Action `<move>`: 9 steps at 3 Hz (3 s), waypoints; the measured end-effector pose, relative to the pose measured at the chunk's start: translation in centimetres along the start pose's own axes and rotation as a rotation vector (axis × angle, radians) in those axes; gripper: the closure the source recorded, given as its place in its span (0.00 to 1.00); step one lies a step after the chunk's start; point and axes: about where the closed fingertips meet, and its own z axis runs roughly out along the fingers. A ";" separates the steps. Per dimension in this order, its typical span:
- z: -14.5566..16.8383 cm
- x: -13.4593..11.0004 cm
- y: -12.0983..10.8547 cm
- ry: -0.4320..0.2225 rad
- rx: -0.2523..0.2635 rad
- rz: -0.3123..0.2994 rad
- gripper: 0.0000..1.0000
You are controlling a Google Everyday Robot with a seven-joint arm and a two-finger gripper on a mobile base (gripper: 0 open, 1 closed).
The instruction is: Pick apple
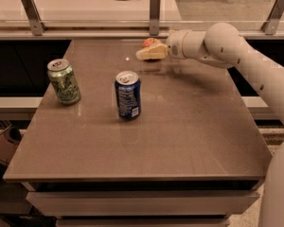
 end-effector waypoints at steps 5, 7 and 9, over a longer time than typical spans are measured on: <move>3.2 2.8 1.2 -0.069 -0.108 0.061 0.64; 3.7 2.8 1.7 -0.068 -0.117 0.061 1.00; 3.4 0.9 2.6 -0.107 -0.144 0.046 1.00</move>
Offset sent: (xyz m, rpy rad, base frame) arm 0.0147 0.0158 -0.0305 0.1129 0.0163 0.0808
